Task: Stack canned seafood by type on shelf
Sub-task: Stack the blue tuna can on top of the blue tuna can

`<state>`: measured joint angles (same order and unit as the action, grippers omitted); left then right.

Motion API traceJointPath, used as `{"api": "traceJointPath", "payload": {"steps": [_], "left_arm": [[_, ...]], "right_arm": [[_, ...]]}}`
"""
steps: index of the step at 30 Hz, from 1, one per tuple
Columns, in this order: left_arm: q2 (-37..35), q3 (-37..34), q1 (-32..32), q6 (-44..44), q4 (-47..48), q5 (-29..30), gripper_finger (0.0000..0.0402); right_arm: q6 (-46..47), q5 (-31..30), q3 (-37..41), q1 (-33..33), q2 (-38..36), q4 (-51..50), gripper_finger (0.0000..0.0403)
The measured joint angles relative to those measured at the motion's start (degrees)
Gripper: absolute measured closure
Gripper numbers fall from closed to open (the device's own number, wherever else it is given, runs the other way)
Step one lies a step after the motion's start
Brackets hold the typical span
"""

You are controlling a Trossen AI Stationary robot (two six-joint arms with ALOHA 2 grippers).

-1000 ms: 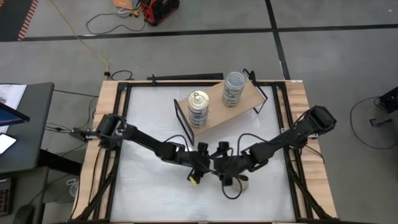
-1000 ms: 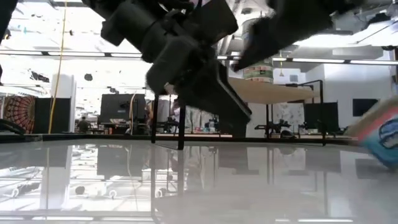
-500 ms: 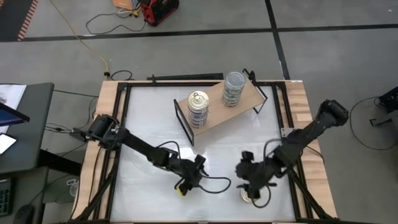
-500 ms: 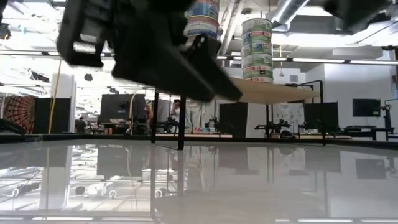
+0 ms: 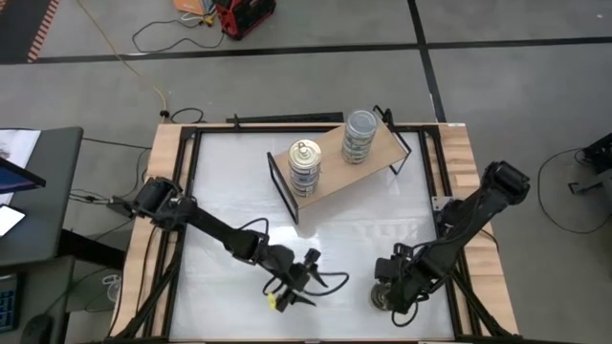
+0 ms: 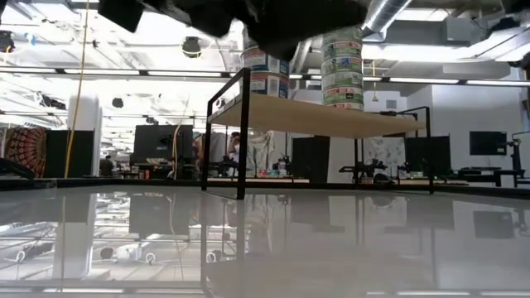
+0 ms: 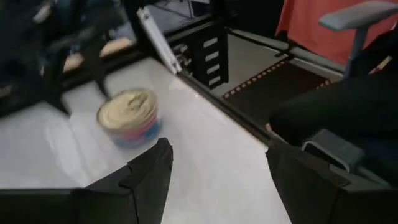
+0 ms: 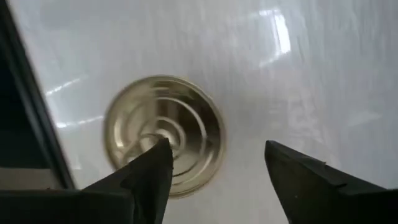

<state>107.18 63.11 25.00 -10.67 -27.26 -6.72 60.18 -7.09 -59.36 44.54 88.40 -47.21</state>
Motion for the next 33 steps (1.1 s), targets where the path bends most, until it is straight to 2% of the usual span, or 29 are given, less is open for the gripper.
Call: {"api": "traceJointPath", "payload": {"steps": [5,11,16,24,33], "left_arm": [[0.0,0.0,4.3,-6.0,-0.8,5.3,0.0152],[-2.2,-3.6,4.0,-4.5,-0.9,5.6,0.0152],[-9.0,-8.7,2.0,-2.0,-1.0,7.2,0.0152],[-20.2,-17.0,1.8,-1.2,2.5,14.7,0.0152],[-26.7,-21.2,1.8,-1.6,6.2,16.0,0.0152]], "right_arm": [[-0.1,1.2,2.9,-1.1,-0.3,4.1,0.0155],[-1.6,4.4,3.6,-2.1,1.4,6.8,0.0197],[-1.7,4.5,3.6,-2.3,2.2,4.9,0.0242],[-0.3,5.1,5.4,-6.5,2.0,2.8,0.0331],[-11.4,4.2,6.8,-16.0,1.9,1.1,0.0382]]}}
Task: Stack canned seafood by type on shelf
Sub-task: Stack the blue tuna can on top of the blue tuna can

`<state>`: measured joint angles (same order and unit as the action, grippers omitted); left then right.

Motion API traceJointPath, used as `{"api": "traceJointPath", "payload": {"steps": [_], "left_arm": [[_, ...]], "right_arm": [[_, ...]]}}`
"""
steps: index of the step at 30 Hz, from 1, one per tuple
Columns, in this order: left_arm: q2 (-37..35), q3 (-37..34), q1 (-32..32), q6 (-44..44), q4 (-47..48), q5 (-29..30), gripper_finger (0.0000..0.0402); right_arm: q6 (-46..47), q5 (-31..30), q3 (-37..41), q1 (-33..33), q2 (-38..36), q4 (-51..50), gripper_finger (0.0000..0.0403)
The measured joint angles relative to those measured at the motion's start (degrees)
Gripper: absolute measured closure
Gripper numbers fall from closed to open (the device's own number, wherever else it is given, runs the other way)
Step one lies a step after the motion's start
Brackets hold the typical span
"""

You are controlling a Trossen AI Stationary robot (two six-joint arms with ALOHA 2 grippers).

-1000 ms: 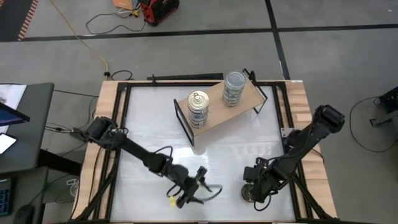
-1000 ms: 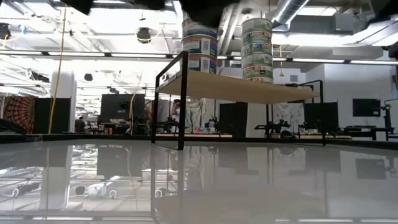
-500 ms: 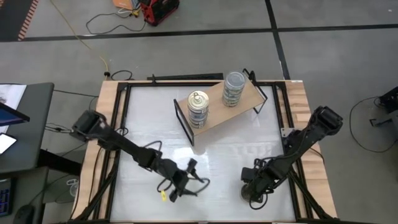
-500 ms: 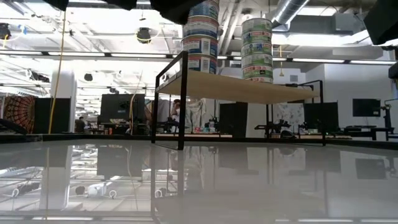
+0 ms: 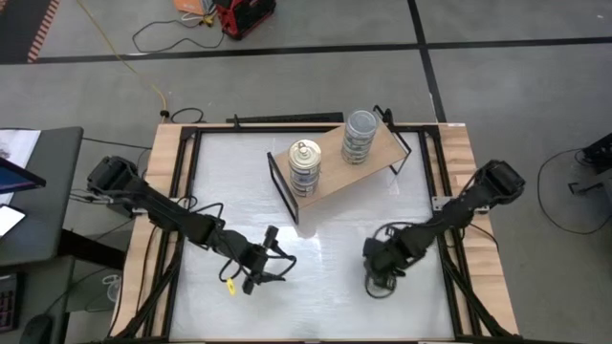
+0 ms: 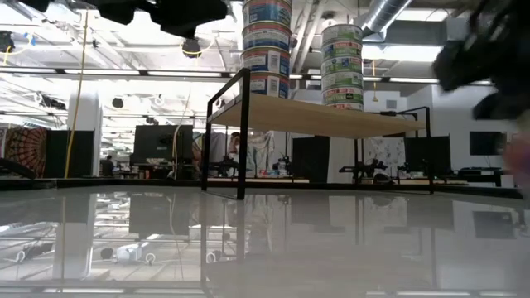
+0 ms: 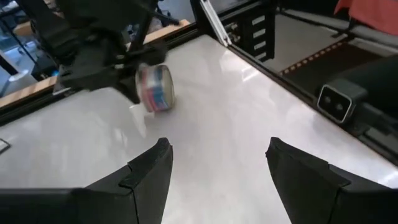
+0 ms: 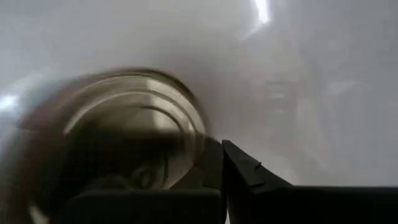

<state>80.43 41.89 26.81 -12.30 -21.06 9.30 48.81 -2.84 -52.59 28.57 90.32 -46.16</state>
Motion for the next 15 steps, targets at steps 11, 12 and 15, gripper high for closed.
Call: {"api": "traceJointPath", "payload": {"steps": [11,12,15], "left_arm": [[-0.4,0.0,0.0,-3.1,4.1,3.1,0.0152],[-0.4,0.0,0.0,-3.1,4.3,3.4,0.0152],[-0.4,0.0,0.0,-2.4,4.4,4.8,0.0152]], "right_arm": [[-5.7,-3.9,-0.3,-11.2,-7.5,-8.2,0.0346],[-5.8,-3.9,-0.3,-11.6,-9.1,-8.6,0.0342],[-6.8,-2.1,-1.2,-11.4,-14.2,-8.6,0.0323]]}}
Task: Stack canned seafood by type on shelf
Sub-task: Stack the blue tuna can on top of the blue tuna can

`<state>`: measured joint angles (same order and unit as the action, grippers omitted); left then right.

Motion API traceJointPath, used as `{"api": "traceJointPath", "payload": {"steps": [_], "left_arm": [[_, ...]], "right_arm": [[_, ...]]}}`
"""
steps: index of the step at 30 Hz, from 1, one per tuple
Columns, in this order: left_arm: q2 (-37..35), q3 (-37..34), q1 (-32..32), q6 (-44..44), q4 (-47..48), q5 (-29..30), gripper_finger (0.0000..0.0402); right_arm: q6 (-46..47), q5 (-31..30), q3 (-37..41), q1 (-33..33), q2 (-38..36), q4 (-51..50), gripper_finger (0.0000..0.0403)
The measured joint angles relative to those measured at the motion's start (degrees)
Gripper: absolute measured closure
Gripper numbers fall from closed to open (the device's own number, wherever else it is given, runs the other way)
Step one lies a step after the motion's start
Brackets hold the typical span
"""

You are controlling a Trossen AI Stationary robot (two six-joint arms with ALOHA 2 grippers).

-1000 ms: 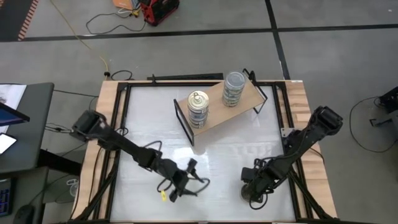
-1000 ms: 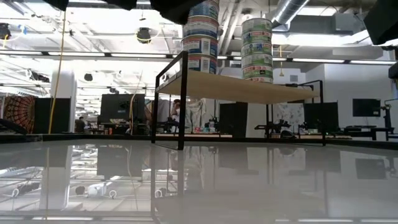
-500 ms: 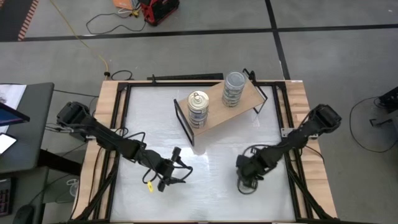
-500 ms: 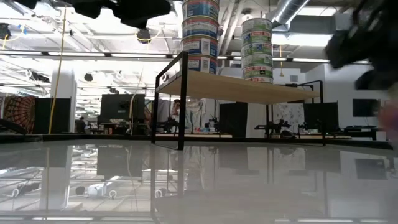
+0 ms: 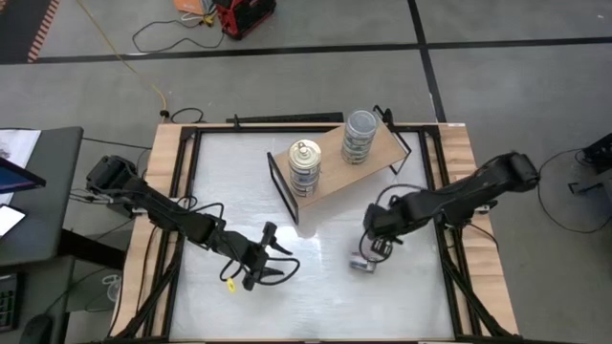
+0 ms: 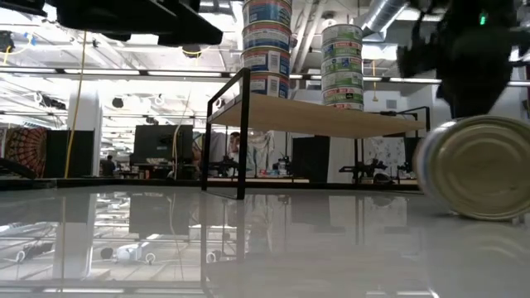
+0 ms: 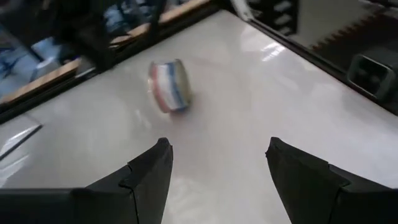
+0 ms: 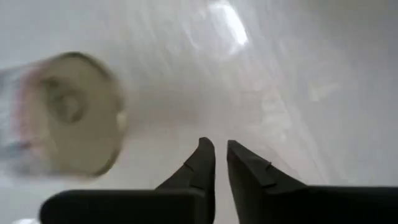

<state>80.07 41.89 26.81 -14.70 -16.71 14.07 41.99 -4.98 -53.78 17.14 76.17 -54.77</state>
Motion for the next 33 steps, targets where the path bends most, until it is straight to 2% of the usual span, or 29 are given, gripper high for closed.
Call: {"api": "traceJointPath", "payload": {"steps": [5,7,10,13,18,22,29,33], "left_arm": [[0.4,0.0,-0.3,5.3,-3.9,8.1,0.0152],[0.9,0.0,-0.5,6.1,-5.8,8.5,0.0152],[3.7,1.7,-1.2,7.0,-9.2,7.0,0.0152],[8.3,6.3,-1.6,7.2,-7.6,6.7,0.0152],[17.2,16.5,-1.9,4.9,-5.4,5.0,0.0152],[23.7,25.8,-3.5,4.2,1.0,3.5,0.0152],[35.1,41.6,-8.3,8.9,15.3,0.8,0.0152],[39.8,49.3,-10.6,8.8,22.5,-4.3,0.0151]], "right_arm": [[-0.5,3.1,-1.1,3.8,-6.1,6.6,0.0244],[-0.3,2.0,-1.1,5.4,-6.9,8.9,0.02],[0.0,-3.1,-1.1,7.8,-6.3,9.9,0.0144],[0.8,-10.6,-1.1,10.5,-5.6,9.8,0.0114],[1.9,-17.9,-1.1,14.7,-5.7,9.1,0.0107],[3.9,-22.6,-1.1,17.6,-5.8,6.0,0.0107],[13.4,-23.4,-1.1,22.3,-5.8,0.6,0.0108],[15.8,-23.6,-1.1,25.4,-5.6,0.4,0.0108]]}}
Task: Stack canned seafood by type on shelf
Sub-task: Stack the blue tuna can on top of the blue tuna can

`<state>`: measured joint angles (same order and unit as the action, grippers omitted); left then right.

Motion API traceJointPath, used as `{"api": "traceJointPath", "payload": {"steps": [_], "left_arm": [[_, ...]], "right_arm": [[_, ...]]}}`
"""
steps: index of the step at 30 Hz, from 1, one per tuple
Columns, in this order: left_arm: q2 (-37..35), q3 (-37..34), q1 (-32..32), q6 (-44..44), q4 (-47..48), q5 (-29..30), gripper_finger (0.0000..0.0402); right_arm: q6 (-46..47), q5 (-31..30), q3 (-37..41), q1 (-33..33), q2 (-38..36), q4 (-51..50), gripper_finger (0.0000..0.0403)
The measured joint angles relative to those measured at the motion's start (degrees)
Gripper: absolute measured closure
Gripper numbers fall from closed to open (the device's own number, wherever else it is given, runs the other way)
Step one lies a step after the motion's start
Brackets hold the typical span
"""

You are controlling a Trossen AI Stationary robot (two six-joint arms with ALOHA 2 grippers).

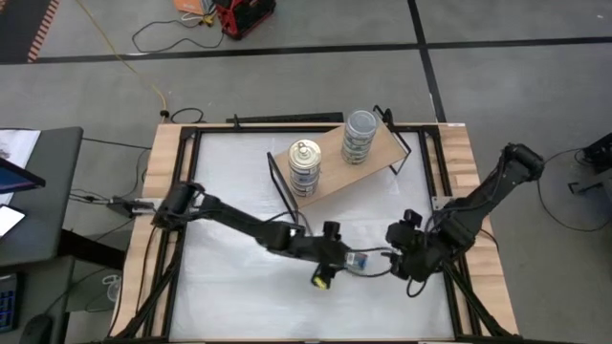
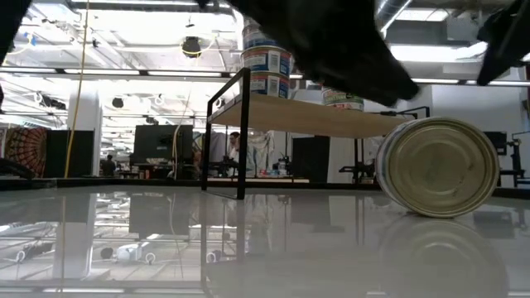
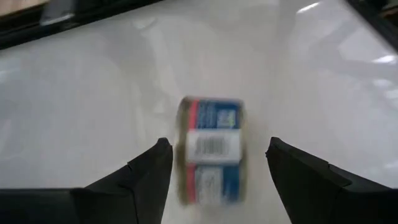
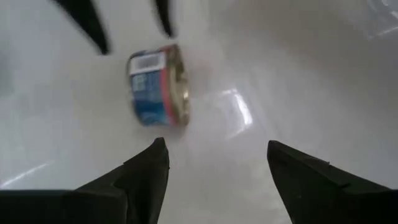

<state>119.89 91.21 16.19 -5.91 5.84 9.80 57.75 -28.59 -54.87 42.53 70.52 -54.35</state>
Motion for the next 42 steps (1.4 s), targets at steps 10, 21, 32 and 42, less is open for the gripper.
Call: {"api": "traceJointPath", "payload": {"steps": [10,21,32,42], "left_arm": [[6.7,10.0,-1.7,-2.6,5.6,-5.1,0.0064],[7.7,10.1,-1.6,-5.6,8.9,1.0,0.0085],[7.7,7.2,-1.9,-6.4,3.2,-4.7,0.0203],[7.7,7.0,-3.1,-5.8,2.0,-1.9,0.0206]], "right_arm": [[2.9,-6.1,0.0,5.7,0.0,-0.1,0.0108],[3.9,-7.9,0.0,6.1,0.0,0.9,0.0108],[3.9,-9.4,0.0,5.7,0.0,1.9,0.0108],[3.9,-9.5,0.0,5.7,0.0,3.6,0.0108]]}}
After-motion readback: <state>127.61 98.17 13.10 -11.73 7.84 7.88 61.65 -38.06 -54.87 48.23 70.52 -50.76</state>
